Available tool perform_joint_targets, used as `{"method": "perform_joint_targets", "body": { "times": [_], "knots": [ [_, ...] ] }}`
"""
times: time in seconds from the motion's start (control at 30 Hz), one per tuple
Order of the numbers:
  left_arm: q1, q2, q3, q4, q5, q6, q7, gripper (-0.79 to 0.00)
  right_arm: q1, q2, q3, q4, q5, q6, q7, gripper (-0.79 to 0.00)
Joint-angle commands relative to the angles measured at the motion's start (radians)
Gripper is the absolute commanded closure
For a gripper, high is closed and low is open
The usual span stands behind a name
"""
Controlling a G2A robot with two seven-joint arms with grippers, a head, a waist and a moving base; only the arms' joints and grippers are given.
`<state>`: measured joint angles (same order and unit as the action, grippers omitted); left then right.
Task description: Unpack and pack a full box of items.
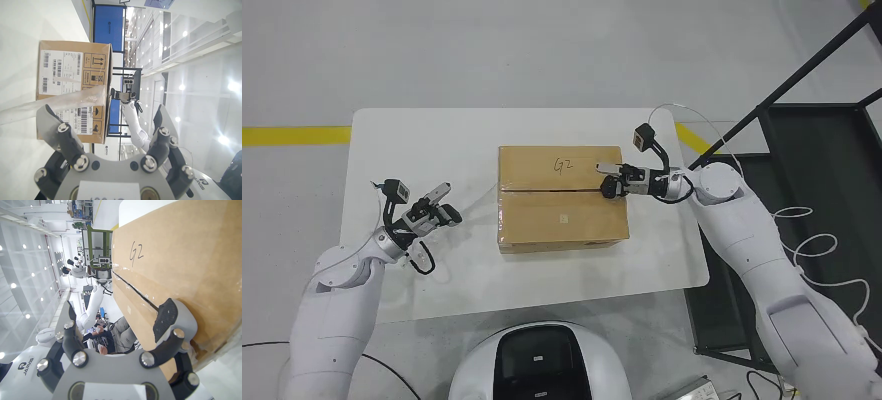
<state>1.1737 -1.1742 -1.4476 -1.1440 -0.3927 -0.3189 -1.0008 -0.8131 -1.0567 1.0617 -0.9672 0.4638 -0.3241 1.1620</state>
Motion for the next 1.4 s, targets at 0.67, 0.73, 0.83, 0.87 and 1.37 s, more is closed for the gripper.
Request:
{"method": "perform_joint_targets", "body": {
  "times": [0.67, 0.73, 0.83, 0.87, 1.37],
  "knots": [
    [0.003, 0.000, 0.001, 0.002, 0.001, 0.005, 0.005, -0.785, 0.000, 0.000, 0.000, 0.000, 0.000, 0.000, 0.000, -0.785],
    [0.012, 0.000, 0.009, -0.005, 0.006, 0.031, 0.019, -0.785, 0.000, 0.000, 0.000, 0.000, 0.000, 0.000, 0.000, -0.785],
    [0.024, 0.002, 0.014, -0.006, 0.006, 0.056, 0.013, -0.785, 0.000, 0.000, 0.000, 0.000, 0.000, 0.000, 0.000, -0.785],
    [0.028, 0.002, 0.016, -0.006, 0.005, 0.063, 0.009, -0.785, 0.000, 0.000, 0.000, 0.000, 0.000, 0.000, 0.000, -0.785],
    [-0.063, -0.014, 0.105, 0.111, -0.010, 0.111, 0.039, -0.785, 0.000, 0.000, 0.000, 0.000, 0.000, 0.000, 0.000, -0.785]
  ]
}}
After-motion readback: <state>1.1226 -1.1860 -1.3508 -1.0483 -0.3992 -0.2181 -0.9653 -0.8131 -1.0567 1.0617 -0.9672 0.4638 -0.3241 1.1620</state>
